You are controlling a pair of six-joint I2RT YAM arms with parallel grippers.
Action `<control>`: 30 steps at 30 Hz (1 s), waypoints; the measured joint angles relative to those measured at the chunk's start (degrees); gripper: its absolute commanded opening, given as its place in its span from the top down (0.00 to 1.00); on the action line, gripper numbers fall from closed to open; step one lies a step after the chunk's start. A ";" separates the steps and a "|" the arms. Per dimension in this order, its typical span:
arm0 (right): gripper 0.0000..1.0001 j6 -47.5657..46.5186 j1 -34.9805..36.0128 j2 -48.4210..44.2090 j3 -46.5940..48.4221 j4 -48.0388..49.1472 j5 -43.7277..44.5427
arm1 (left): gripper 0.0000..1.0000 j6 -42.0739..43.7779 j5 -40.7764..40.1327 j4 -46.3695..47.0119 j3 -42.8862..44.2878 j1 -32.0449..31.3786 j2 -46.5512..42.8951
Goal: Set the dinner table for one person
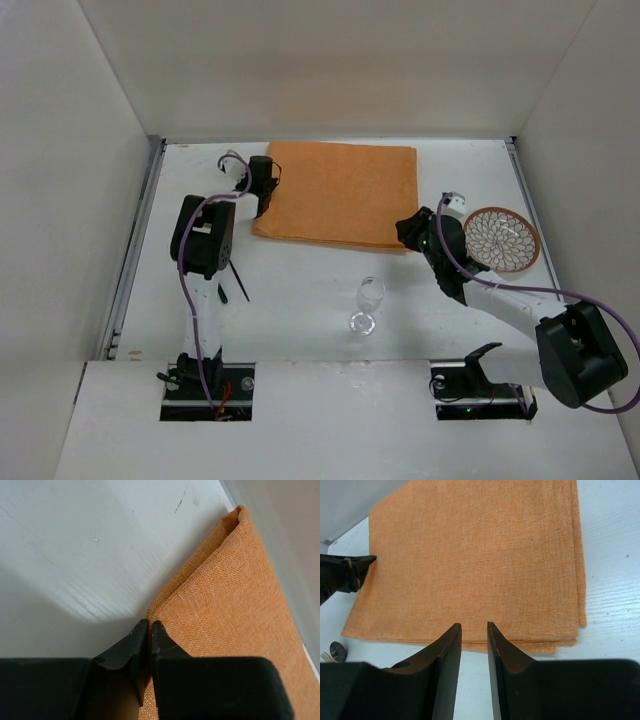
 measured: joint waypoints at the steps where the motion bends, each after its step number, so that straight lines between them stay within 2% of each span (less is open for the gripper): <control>1: 0.67 -0.11 0.00 0.00 0.00 0.00 0.00 | 0.99 -0.15 0.11 0.00 0.46 0.17 0.37; 3: 0.66 -0.24 0.00 0.00 0.00 0.00 0.00 | 0.97 -0.48 0.20 0.09 0.59 0.24 0.50; 5: 0.57 -0.37 0.00 0.00 0.00 0.00 0.00 | 0.90 -0.55 -0.02 0.57 0.35 0.17 0.50; 8: 0.43 -0.63 0.00 0.02 0.00 0.04 0.02 | 0.71 -1.01 -0.59 3.28 -1.60 0.13 0.00; 11: 0.35 -0.83 0.00 0.35 0.07 0.02 0.00 | 0.51 -0.61 -1.05 4.46 -4.20 0.13 -2.29; 14: 0.37 -0.83 0.00 0.63 0.09 -0.02 0.17 | 0.37 1.44 -1.14 3.78 -7.17 0.13 -5.73; 16: 0.44 -0.79 -0.02 0.87 0.22 -0.50 0.59 | 0.30 3.78 -1.25 3.43 -9.46 0.07 -8.50; 17: 0.52 -0.63 -0.02 1.05 0.33 -1.14 0.94 | 0.28 5.07 -1.36 3.41 -10.84 -0.04 -10.36; 19: 0.74 0.07 -0.02 1.64 0.46 -1.53 1.68 | 0.28 7.65 -1.55 3.72 -13.60 -0.48 -14.58; 21: 0.85 1.05 0.00 2.89 0.98 -2.32 2.19 | 0.32 10.67 -1.68 4.39 -16.90 -1.40 -20.13; 22: 0.87 1.64 0.00 3.78 1.36 -2.84 2.29 | 0.36 11.98 -1.77 5.07 -18.56 -2.05 -23.06; 26: 0.91 4.52 0.02 6.38 2.27 -5.11 2.80 | 0.67 15.82 -1.55 9.03 -26.80 -5.86 -35.50; 28: 0.92 6.45 0.31 7.15 2.25 -6.40 3.06 | 0.76 17.03 -1.05 10.71 -31.63 -8.70 -41.27; 30: 0.93 8.70 1.07 7.76 2.16 -7.63 3.23 | 0.78 17.79 -0.70 11.87 -36.50 -11.78 -45.97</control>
